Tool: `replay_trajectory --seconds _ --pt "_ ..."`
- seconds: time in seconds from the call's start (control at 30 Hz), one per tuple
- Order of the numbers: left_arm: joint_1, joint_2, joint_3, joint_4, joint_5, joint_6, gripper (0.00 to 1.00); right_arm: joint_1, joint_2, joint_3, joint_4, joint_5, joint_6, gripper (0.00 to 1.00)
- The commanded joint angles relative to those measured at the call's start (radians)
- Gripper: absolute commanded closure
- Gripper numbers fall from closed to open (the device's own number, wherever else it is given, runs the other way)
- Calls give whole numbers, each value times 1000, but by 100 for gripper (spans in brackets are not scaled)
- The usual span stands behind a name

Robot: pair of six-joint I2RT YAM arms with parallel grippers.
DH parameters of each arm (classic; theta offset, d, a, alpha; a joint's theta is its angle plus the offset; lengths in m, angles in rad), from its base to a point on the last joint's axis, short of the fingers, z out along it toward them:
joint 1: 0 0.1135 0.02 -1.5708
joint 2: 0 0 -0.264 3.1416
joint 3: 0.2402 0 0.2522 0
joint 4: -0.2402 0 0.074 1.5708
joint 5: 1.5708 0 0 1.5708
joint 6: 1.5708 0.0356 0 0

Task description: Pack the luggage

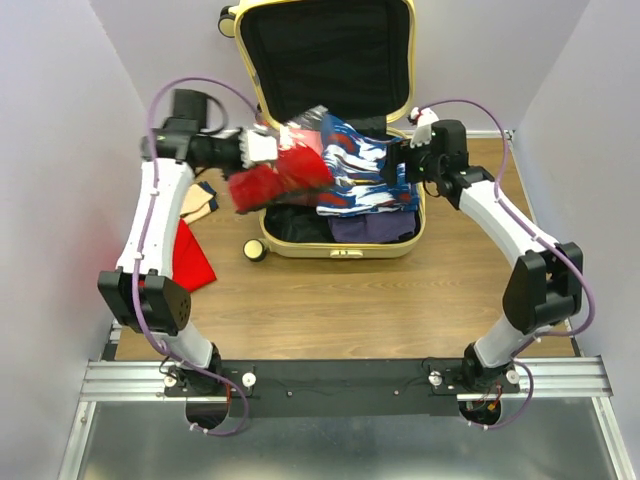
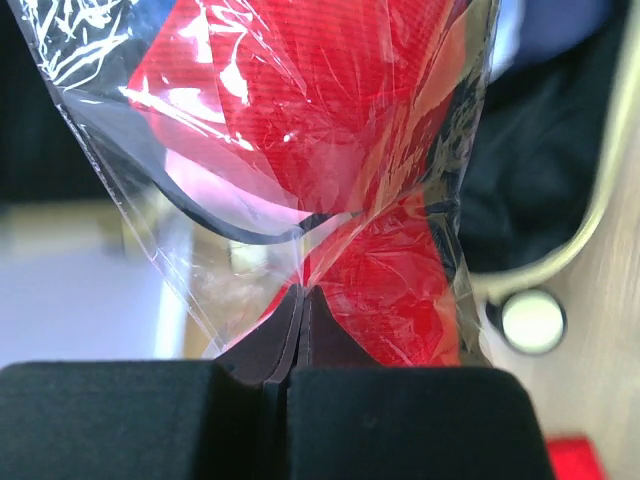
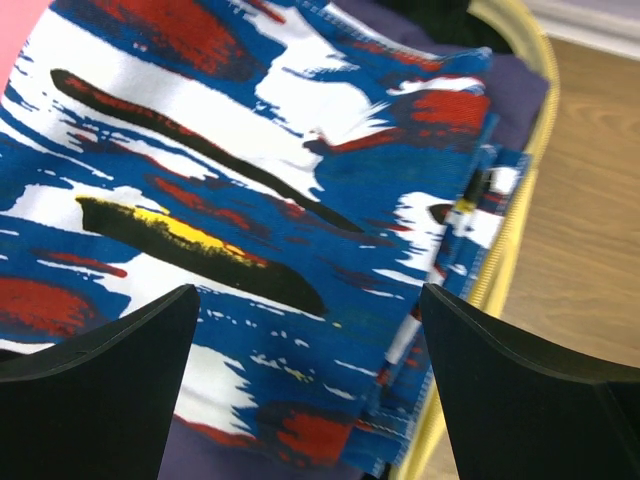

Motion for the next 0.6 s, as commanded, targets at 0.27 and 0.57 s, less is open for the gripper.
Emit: replay_trajectory --seconds 0.27,0.57 --pt "-370 235 34 -60 -55 319 100 -73 -186 -57 -85 -165 -151 0" --pt "-376 291 -4 -54 -188 182 100 -27 -124 41 -197 -372 -236 10"
